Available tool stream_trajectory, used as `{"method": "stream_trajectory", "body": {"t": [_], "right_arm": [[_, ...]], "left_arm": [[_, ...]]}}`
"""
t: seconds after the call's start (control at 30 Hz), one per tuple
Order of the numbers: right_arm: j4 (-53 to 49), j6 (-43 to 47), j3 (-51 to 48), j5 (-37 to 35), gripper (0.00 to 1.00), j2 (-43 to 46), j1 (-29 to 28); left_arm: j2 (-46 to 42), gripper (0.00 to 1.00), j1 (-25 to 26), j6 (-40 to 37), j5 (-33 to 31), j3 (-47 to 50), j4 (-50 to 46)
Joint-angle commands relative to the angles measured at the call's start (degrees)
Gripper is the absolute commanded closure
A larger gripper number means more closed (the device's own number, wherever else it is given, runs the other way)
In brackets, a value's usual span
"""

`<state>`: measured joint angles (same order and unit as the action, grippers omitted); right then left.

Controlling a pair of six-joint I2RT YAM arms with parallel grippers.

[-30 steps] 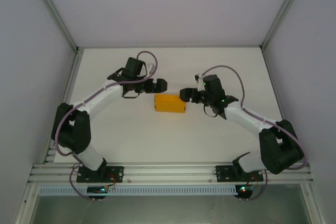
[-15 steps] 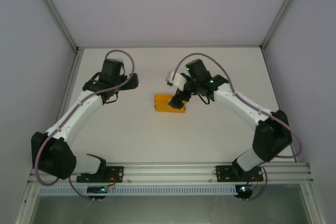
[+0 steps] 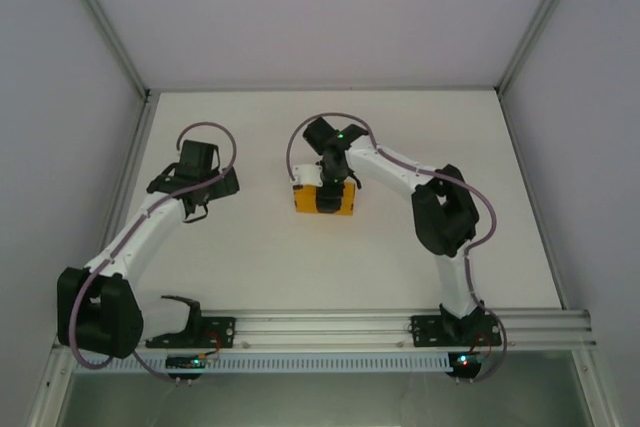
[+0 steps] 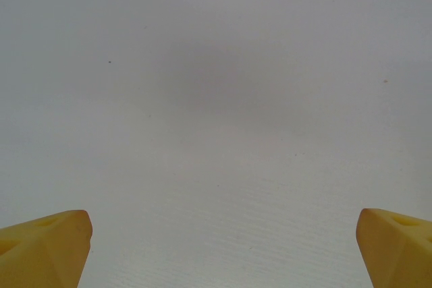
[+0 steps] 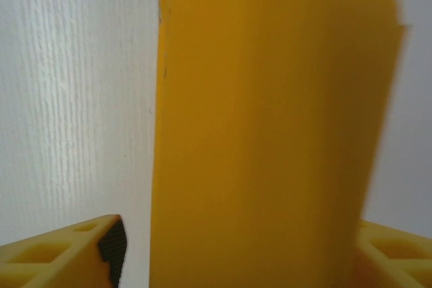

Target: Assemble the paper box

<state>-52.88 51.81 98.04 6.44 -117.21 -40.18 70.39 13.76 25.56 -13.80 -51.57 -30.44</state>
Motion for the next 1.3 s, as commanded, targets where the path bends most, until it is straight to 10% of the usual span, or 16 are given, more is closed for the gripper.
{"method": "stream_trajectory", "body": {"t": [0.0,0.27,0.6,1.07,1.27], "right_arm": [[-1.10,1.10,1.22,-4.88,0.37,0.24,-0.15],[9.50,-0.63,-5.01,-16.35,0.64,6.38,-0.80],[34.52,3.77,-17.83,-29.23,0.61,7.70,-2.49],[28.00,-8.10,-32.68,-22.86,0.01,23.92,-10.70],[34.34,-11.78,-39.83,-16.01,0.01,38.61,-8.28]], "left_arm": [[-1.76,0.00,-0.44,0.13,-0.96,-0.29,-0.46],[-2.28,0.00,-0.57,0.19,-0.93,0.73,-1.02],[-4.17,0.01,-0.58,0.90,-0.50,1.34,-1.47],[-9.51,0.01,-0.60,0.45,0.97,3.35,-0.50],[-10.74,0.00,-0.66,-2.10,-0.48,2.96,5.10]]}}
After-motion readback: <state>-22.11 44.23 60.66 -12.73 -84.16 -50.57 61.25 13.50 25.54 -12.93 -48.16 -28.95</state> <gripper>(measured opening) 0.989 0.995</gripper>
